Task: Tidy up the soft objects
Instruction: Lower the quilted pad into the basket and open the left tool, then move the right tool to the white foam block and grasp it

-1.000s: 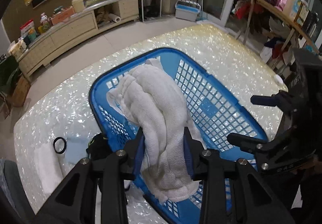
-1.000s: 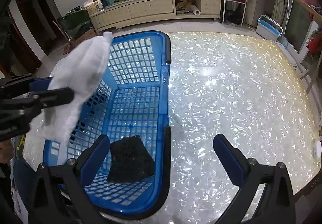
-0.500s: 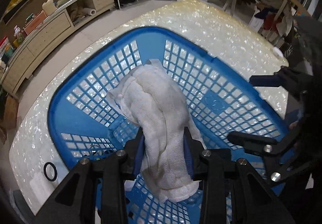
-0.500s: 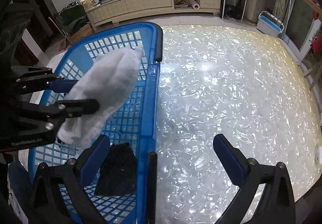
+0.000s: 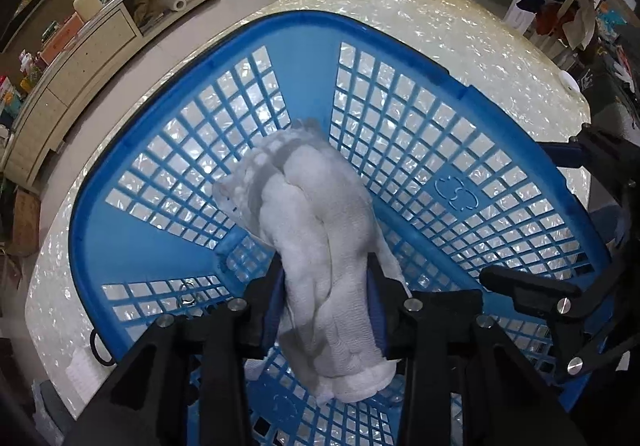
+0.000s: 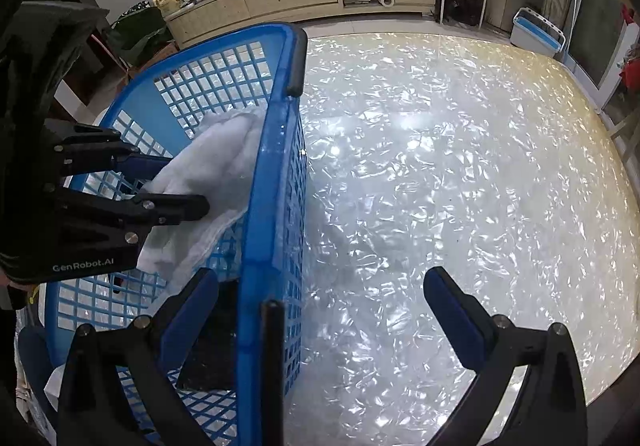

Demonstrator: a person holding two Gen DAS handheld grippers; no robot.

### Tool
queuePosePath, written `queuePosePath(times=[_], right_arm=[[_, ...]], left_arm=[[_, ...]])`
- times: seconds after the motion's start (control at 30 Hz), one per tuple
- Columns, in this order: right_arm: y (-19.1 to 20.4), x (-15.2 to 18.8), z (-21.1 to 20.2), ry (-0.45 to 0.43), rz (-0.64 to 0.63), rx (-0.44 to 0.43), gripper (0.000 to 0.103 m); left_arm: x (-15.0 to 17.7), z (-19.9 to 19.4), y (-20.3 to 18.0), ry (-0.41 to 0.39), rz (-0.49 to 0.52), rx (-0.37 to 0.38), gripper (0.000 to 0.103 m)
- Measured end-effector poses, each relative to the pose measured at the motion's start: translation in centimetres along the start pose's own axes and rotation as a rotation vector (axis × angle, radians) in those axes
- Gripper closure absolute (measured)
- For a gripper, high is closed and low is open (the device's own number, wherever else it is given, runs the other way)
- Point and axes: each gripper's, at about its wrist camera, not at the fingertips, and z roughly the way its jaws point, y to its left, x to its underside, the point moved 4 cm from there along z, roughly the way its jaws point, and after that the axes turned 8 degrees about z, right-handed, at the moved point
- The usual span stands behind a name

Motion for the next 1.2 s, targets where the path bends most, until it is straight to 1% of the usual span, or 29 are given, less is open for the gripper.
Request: queuePosePath(times=[0.07,0.13,0.2,0.37,0.4,0.43,0.5,0.57,0.6,0.67,0.8,0.9,1.03,1.07,1.13,1.17,1.2], right_arm=[[-0.1,-0.1,0.1,0.003,0.001,-0.003,0.000],[0.1,0.0,0.1,0.006,0.001,-0.007,0.000],[0.1,-0.1,0.0,0.004,0.002,-0.008,0.000],[0.0,0.0,-0.3,0.001,0.000,-0.011,0.000],[0.1,0.0,-0.4,0.000,-0.002,-0.012,0.000],[0.0,0.0,-0.6,-0.002,-0.003,-0.011,0.000],[0.0,0.1,-0.9,-0.007,-0.003,-0.008,0.000],[-0.1,0.3,-1.4,-0.013,-0.003,-0.007,0.000],[-0.2,0.4,-1.6,-0.016,-0.003,-0.006,0.000],[-0.3,0.5,-2.2,-0.023,-0.003,-0.005,0.000],[-0.3,0.9,-3.2,-0.039,-0.004,-0.006,0.000],[0.1,1.3,-4.0,-0.052,-0.011,-0.009,0.000],[1.3,2.0,-5.1,-0.065,-0.023,-0.012,0.000],[1.7,2.2,-5.3,-0.069,-0.028,-0.013,0.000],[2.7,2.4,-5.8,-0.076,-0.040,-0.015,0.000],[3.2,2.6,-6.1,-0.082,-0.047,-0.017,0.000],[3.5,2.4,-6.2,-0.086,-0.052,-0.019,0.000]], left_arm=[[-0.1,0.1,0.3,-0.002,0.002,-0.009,0.068],[0.1,0.2,0.6,-0.003,-0.007,-0.005,0.063],[0.0,0.1,0.8,-0.007,-0.019,-0.003,0.056],[0.1,-0.2,0.8,-0.012,-0.017,-0.022,0.042],[0.2,-0.2,0.7,-0.015,-0.016,-0.028,0.037],[0.2,-0.3,0.5,-0.019,-0.011,-0.037,0.034],[0.3,-0.8,0.3,-0.029,-0.009,-0.042,0.025],[0.4,-1.3,0.1,-0.038,-0.011,-0.046,0.023],[0.5,-1.6,-0.1,-0.045,-0.009,-0.055,0.019],[0.7,-2.3,-0.6,-0.061,-0.007,-0.066,0.018],[1.7,-4.5,-0.7,-0.100,-0.033,-0.106,0.018],[2.5,-6.3,-0.5,-0.136,-0.061,-0.128,0.018],[4.6,-8.6,0.0,-0.159,-0.132,-0.156,0.017],[4.8,-9.0,0.0,-0.167,-0.142,-0.156,0.014],[5.9,-10.1,0.1,-0.183,-0.161,-0.155,0.012],[6.7,-10.8,0.1,-0.190,-0.171,-0.165,0.009],[7.2,-11.3,0.1,-0.197,-0.176,-0.177,0.004]])
